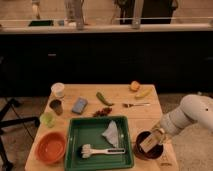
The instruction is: Wipe red bowl with eraser
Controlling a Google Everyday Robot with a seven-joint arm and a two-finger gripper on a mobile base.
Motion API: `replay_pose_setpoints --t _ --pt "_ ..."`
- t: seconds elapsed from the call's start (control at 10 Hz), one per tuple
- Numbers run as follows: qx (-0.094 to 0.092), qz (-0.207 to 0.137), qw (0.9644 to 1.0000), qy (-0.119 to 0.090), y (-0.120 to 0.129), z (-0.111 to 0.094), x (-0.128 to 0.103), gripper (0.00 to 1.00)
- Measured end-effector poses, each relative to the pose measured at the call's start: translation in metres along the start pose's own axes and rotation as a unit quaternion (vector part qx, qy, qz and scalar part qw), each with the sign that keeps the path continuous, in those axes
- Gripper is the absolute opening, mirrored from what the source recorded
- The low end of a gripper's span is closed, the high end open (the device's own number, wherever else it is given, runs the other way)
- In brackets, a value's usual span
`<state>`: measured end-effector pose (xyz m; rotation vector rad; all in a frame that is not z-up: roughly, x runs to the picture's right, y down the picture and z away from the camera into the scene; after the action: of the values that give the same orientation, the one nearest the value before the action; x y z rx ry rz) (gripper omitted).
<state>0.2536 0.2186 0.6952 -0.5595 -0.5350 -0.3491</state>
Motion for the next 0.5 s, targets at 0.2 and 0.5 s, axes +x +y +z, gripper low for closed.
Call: replay_pose_setpoints --t 0.2,0.5 --pt "0.012 -0.003 0.9999 0.007 -0.005 -0.015 -0.006 0.0" --pt "0.028 -0.004 0.9995 -0.015 -0.016 -0.032 -0.022 0.0"
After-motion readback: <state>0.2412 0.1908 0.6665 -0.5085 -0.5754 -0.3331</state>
